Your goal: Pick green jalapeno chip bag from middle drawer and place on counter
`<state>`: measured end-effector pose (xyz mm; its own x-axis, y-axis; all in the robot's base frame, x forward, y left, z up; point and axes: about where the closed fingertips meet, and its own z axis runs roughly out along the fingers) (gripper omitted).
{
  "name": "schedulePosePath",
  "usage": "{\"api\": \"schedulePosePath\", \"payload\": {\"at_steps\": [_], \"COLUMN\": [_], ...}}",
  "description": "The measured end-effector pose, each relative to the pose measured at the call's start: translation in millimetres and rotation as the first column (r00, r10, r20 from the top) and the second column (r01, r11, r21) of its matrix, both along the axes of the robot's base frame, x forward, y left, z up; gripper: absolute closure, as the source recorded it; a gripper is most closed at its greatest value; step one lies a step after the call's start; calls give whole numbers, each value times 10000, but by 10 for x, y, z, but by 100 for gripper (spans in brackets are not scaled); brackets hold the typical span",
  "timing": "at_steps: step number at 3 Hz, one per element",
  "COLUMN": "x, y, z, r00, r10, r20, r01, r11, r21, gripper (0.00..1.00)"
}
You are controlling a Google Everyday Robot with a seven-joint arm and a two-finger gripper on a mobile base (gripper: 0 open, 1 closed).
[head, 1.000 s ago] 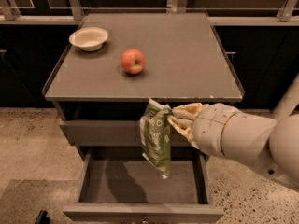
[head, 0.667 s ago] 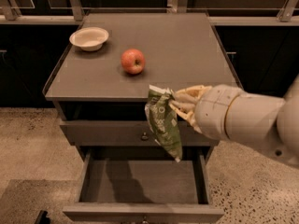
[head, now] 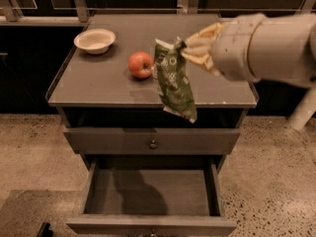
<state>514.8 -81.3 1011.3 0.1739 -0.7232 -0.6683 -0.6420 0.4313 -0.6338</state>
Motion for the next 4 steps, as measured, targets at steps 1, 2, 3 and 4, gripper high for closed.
{"api": "schedulePosePath", "payload": {"at_steps": [1, 2, 3, 4], "x": [325, 559, 732, 839], "y": [21, -120, -426, -808], "z": [425, 770, 894, 822], "r00": [9978, 9866, 9651, 9417], "r10": [-197, -959, -1962, -2818], "r20": [631, 1323, 1733, 1839], "r01": [207, 971, 1951, 2704], "r11": [9997, 9953, 9805, 9590], "r21": [-159, -27, 236, 845], "gripper": [100, 100, 100, 100]}}
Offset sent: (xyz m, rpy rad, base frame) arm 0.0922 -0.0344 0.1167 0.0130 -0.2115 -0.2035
